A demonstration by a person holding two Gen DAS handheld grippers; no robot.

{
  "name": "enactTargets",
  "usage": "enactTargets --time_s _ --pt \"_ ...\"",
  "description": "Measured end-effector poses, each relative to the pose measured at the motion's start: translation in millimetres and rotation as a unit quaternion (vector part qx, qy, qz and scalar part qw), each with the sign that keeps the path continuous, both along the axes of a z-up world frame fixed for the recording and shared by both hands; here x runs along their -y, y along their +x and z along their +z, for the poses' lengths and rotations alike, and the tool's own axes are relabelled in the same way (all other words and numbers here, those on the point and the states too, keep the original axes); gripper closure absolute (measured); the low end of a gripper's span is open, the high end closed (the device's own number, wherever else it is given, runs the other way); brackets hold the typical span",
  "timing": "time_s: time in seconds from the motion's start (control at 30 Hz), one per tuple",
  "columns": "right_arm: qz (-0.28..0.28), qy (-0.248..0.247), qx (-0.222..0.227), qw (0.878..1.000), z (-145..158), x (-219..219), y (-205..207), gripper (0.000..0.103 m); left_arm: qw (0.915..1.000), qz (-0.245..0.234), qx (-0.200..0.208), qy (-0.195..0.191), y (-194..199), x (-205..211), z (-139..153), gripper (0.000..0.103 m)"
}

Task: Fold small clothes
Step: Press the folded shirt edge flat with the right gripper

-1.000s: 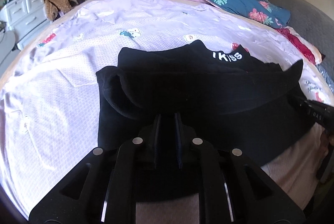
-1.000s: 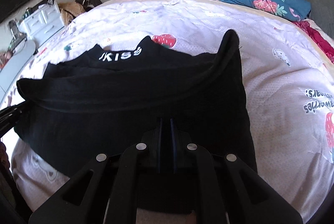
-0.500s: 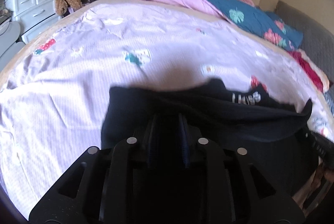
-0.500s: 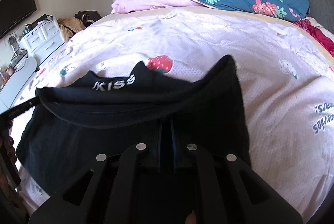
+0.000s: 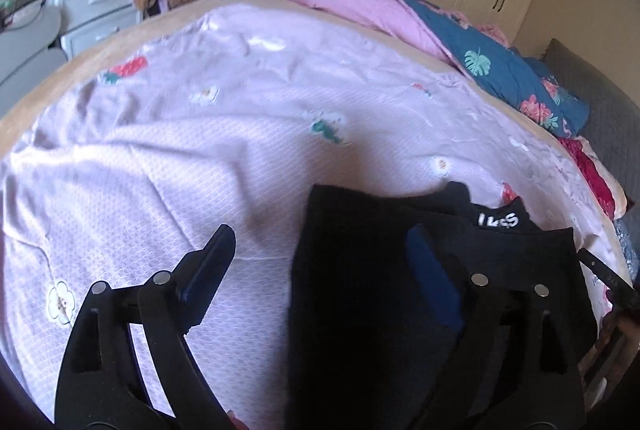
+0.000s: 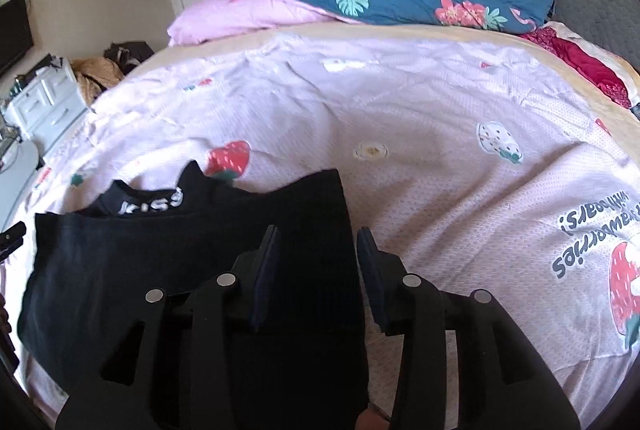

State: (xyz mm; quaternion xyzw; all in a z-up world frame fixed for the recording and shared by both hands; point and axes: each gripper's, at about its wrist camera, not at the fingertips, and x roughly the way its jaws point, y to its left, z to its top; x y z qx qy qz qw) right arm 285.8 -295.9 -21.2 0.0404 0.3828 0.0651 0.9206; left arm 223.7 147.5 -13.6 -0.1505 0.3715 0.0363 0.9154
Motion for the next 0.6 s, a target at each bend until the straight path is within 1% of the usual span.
enactTargets --time_s 0.1,0.13,0.2,0.23,0.27,0.3,0.33,0.37,0.4,0.43,0.47,0.5,0.6 --pt "0.009 -0.013 -0.012 1.000 -8 -6 6 0.064 0.9991 -0.003 -0.024 -0.035 8 -6 -15 0.022" --pt "0.012 -0.018 -0.013 1.000 -10 -9 8 0.064 0.9987 -0.004 -0.031 -0.041 10 -6 -19 0.022" --pt "0.016 -0.029 -0.010 0.999 -11 -13 12 0.064 0.9989 -0.005 -0.028 -0.038 10 -5 -20 0.023" --pt "0.019 -0.033 -0.005 0.999 -10 -14 15 0.065 0.9991 -0.007 -0.021 -0.036 10 -3 -18 0.029" --pt "0.020 -0.040 0.000 0.999 -9 -16 18 0.070 0.9991 -0.010 -0.016 -0.037 11 -1 -16 0.035" --pt "0.020 -0.048 0.001 0.999 -9 -17 19 0.078 0.9992 -0.013 -0.013 -0.034 12 1 -15 0.050" --pt "0.021 -0.048 0.001 0.999 -10 -17 19 0.091 0.9993 -0.017 -0.012 -0.030 14 3 -15 0.065" --pt "0.022 -0.043 0.001 0.999 -11 -17 19 0.093 0.9993 -0.021 -0.013 -0.029 16 5 -17 0.073" --pt "0.022 -0.041 0.002 0.999 -10 -16 19 0.093 0.9993 -0.022 -0.015 -0.027 19 7 -19 0.086" --pt "0.021 -0.039 0.005 0.999 -9 -15 18 0.094 0.9994 -0.021 -0.016 -0.023 21 7 -20 0.091" --pt "0.019 -0.033 0.009 0.999 -7 -12 17 0.094 0.9995 -0.021 -0.016 -0.021 21 8 -20 0.092" --pt "0.016 -0.027 0.013 0.999 -5 -10 16 0.094 0.9996 -0.021 -0.008 -0.018 19 8 -18 0.097" --pt "0.003 -0.003 0.028 1.000 2 -1 12 0.095 0.9996 -0.024 0.016 -0.009 14 9 -6 0.099"
